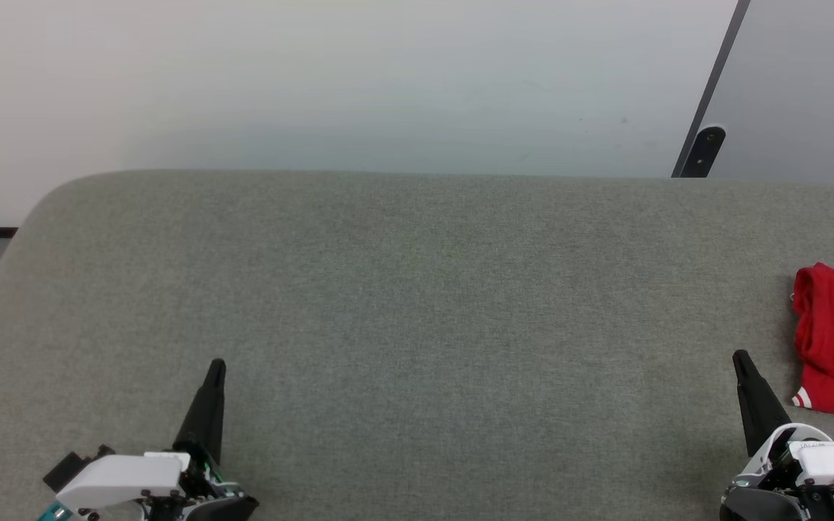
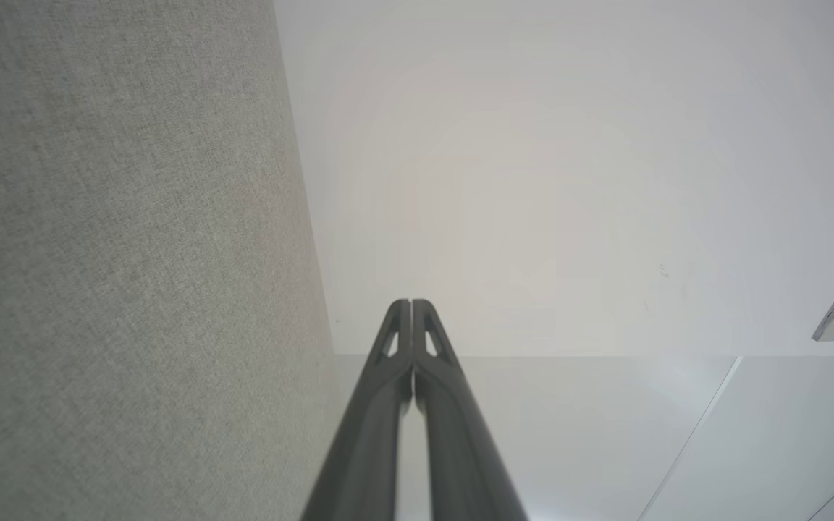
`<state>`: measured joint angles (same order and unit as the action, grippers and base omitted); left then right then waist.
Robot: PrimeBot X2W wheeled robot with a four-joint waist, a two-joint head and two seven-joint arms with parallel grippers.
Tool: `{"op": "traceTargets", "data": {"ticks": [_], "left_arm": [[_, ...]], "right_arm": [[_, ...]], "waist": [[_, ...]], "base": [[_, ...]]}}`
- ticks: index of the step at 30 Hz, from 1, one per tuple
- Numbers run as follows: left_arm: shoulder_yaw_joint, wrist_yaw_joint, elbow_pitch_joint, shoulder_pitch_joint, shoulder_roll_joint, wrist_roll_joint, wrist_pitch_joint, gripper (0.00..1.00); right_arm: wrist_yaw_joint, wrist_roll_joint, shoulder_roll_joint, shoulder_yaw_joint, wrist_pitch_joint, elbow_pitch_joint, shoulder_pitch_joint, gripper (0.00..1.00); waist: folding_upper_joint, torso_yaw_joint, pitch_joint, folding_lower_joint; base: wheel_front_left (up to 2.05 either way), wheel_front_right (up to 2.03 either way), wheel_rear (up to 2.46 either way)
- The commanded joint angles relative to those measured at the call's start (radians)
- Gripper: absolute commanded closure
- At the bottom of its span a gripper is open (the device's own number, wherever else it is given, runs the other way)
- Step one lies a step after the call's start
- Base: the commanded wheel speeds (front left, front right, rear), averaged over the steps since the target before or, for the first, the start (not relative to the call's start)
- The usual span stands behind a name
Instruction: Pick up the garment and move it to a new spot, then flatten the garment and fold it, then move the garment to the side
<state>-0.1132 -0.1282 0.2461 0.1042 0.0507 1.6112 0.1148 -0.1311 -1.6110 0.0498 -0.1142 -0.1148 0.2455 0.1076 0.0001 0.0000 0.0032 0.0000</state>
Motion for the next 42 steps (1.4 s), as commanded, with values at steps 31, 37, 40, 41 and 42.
{"op": "traceTargets", "data": {"ticks": [31,37,40,41,42], "left_arm": [[-0.003,-0.004,-0.001,0.01,-0.001,0.003,0.002,1.0],[-0.003,-0.004,-0.001,0.01,-0.001,0.003,0.002,1.0],[-0.003,-0.004,-0.001,0.01,-0.001,0.003,0.002,1.0],[-0.003,-0.004,-0.001,0.01,-0.001,0.003,0.002,1.0],[-0.003,-0.004,-0.001,0.01,-0.001,0.003,0.002,1.0]], "right_arm": [[0.001,-0.004,0.001,0.0,-0.002,-0.002,0.004,1.0],[0.001,-0.004,0.001,0.0,-0.002,-0.002,0.004,1.0],[0.001,-0.004,0.001,0.0,-0.002,-0.002,0.004,1.0],[0.001,-0.004,0.001,0.0,-0.002,-0.002,0.004,1.0],[0.001,-0.004,0.001,0.0,-0.002,-0.002,0.004,1.0]], "waist": [[-0.0001,0.0,0.0,0.0],[-0.0001,0.0,0.0,0.0],[-0.0001,0.0,0.0,0.0],[-0.0001,0.0,0.0,0.0],[-0.0001,0.0,0.0,0.0]], "base": [[0.0,0.0,0.0],[0.0,0.0,0.0],[0.0,0.0,0.0],[0.0,0.0,0.0],[0.0,0.0,0.0]]}}
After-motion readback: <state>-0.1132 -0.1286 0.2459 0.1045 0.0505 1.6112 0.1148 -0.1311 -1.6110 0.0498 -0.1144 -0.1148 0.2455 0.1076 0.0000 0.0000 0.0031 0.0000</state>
